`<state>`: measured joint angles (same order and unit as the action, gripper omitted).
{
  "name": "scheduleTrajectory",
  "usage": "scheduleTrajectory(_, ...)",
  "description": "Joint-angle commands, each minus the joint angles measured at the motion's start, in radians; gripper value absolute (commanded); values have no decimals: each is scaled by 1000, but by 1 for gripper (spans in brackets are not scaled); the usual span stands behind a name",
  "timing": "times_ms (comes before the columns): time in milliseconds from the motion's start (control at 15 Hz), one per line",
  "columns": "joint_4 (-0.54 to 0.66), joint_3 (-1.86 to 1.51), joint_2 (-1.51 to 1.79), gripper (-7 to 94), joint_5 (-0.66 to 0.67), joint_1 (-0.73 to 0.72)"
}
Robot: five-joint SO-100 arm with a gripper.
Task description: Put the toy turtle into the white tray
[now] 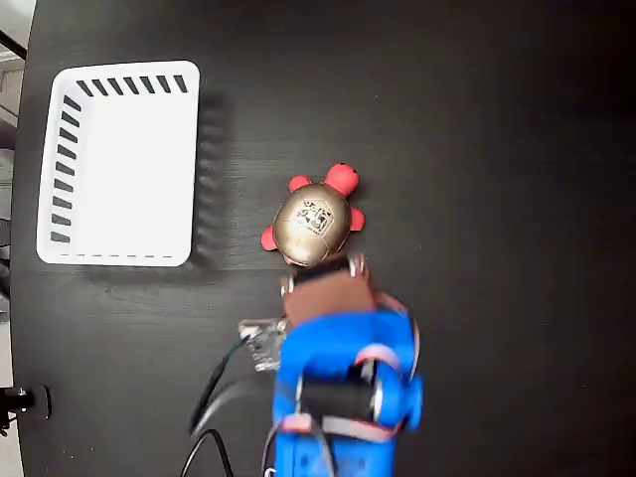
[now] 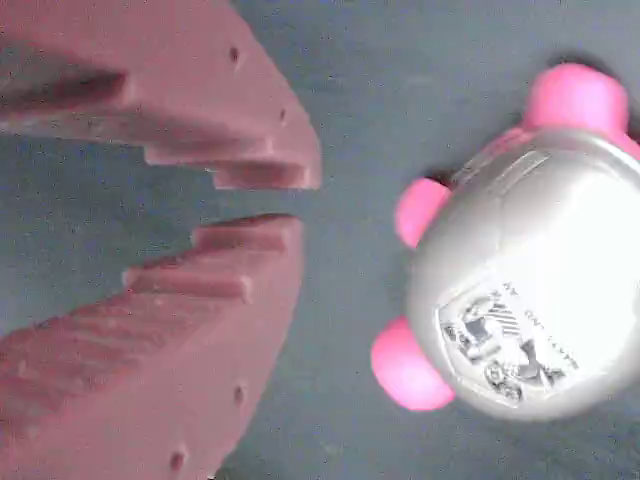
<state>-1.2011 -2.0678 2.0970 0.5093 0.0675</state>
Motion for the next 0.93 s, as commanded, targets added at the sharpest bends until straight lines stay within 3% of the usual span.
scheduleTrajectory(0, -67, 184, -103, 0, 143, -17)
scheduleTrajectory(333, -153, 394, -354, 3, 308, -58)
scheduleTrajectory(467, -156, 430, -403, 33, 347, -57)
scheduleTrajectory(667, -164, 430, -439, 46, 430, -38)
scheduleTrajectory(867, -126, 419, -494, 49, 502, 3)
